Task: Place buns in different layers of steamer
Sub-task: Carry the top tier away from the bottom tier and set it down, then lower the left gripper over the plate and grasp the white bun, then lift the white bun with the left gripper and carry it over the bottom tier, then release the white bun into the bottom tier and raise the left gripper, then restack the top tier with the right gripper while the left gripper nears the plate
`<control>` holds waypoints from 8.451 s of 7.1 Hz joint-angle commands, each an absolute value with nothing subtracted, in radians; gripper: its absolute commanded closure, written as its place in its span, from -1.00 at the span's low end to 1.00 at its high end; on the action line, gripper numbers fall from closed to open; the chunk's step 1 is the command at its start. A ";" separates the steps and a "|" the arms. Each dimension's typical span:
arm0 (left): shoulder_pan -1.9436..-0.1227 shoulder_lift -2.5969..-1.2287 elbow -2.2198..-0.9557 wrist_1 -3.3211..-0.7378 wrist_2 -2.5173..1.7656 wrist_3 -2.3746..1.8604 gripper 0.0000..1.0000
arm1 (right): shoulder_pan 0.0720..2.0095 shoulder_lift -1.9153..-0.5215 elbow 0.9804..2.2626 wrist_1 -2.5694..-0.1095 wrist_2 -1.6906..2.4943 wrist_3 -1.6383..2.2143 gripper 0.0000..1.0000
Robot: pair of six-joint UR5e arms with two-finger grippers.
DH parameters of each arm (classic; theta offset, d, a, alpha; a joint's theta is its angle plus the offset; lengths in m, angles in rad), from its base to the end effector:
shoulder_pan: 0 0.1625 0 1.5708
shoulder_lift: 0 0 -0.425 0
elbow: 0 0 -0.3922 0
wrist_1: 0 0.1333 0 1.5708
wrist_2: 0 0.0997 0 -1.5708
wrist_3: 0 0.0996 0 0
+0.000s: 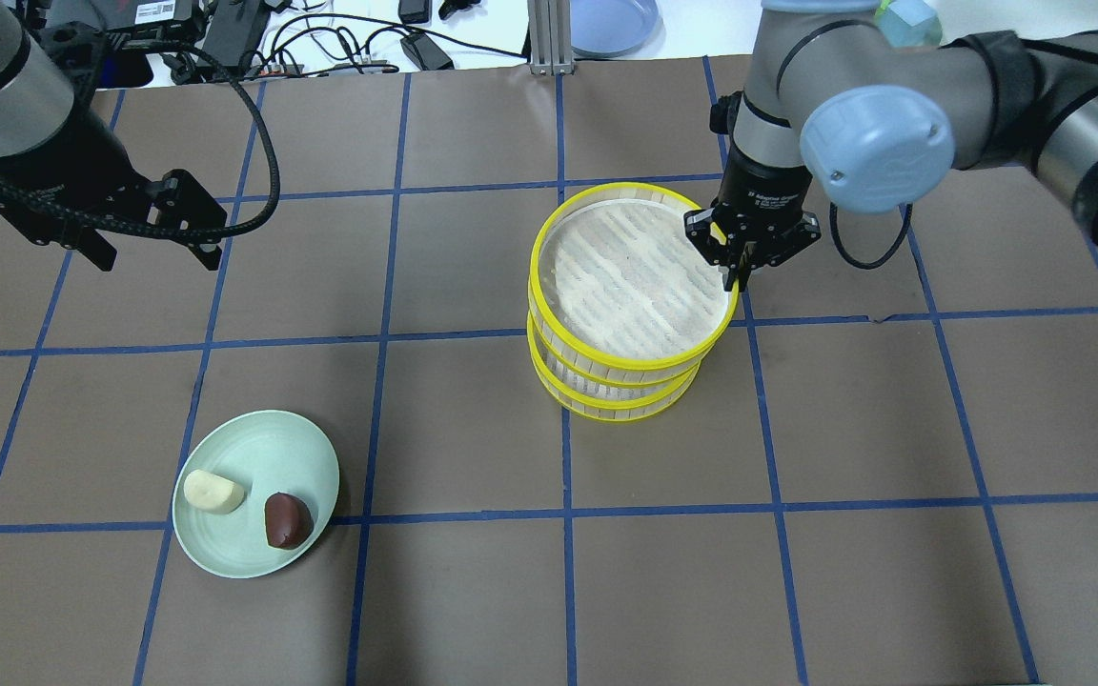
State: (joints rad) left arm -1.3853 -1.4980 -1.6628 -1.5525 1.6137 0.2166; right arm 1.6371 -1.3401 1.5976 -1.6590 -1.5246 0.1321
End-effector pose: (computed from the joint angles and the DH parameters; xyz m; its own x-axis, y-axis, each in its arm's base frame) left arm -0.0418 -0.4767 0.4792 -0.9986 0.0313 -0.0417 0.0309 0.9995 0.0101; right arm 0.1746 -0.5476 0.3615 -0.9972 0.0716 -0.0229 0.0666 0.9827 0.1730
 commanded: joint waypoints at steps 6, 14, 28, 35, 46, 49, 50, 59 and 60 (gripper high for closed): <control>-1.302 -1.526 -1.727 -1.552 1.608 0.351 -1.00 | 1.310 -1.511 1.457 -1.345 -1.666 -0.311 0.96; -1.250 -1.741 -1.870 -1.529 1.635 0.380 -0.96 | 1.299 -1.532 1.471 -1.328 -1.657 -0.328 0.96; -1.203 -1.928 -1.983 -1.473 1.686 0.453 0.99 | 1.302 -1.548 1.494 -1.279 -1.654 -0.328 0.96; -1.282 -1.871 -1.691 -1.614 1.552 0.263 1.00 | 1.304 -1.548 1.494 -1.278 -1.652 -0.328 0.95; -1.747 -1.954 -1.686 -1.047 1.079 -0.420 1.00 | 1.304 -1.548 1.496 -1.278 -1.654 -0.328 0.95; -1.804 -2.006 -1.684 -0.968 1.074 -0.472 -0.07 | 1.302 -1.548 1.496 -1.278 -1.655 -0.330 0.95; -1.804 -2.006 -1.684 -0.969 1.078 -0.482 -0.77 | 1.302 -1.548 1.496 -1.278 -1.655 -0.330 0.95; -1.553 -1.793 -1.672 -1.484 1.445 -0.235 -1.00 | 1.527 -1.381 1.503 -1.538 -1.602 -0.049 0.95; -1.455 -1.783 -1.689 -1.527 1.447 -0.107 -1.00 | 1.605 -1.327 1.503 -1.587 -1.586 0.030 0.95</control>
State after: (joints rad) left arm -1.5484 -1.8019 -1.6742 -1.4418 1.4250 -0.2348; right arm 1.5170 -1.3930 1.5031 -1.5188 -1.6132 -0.0780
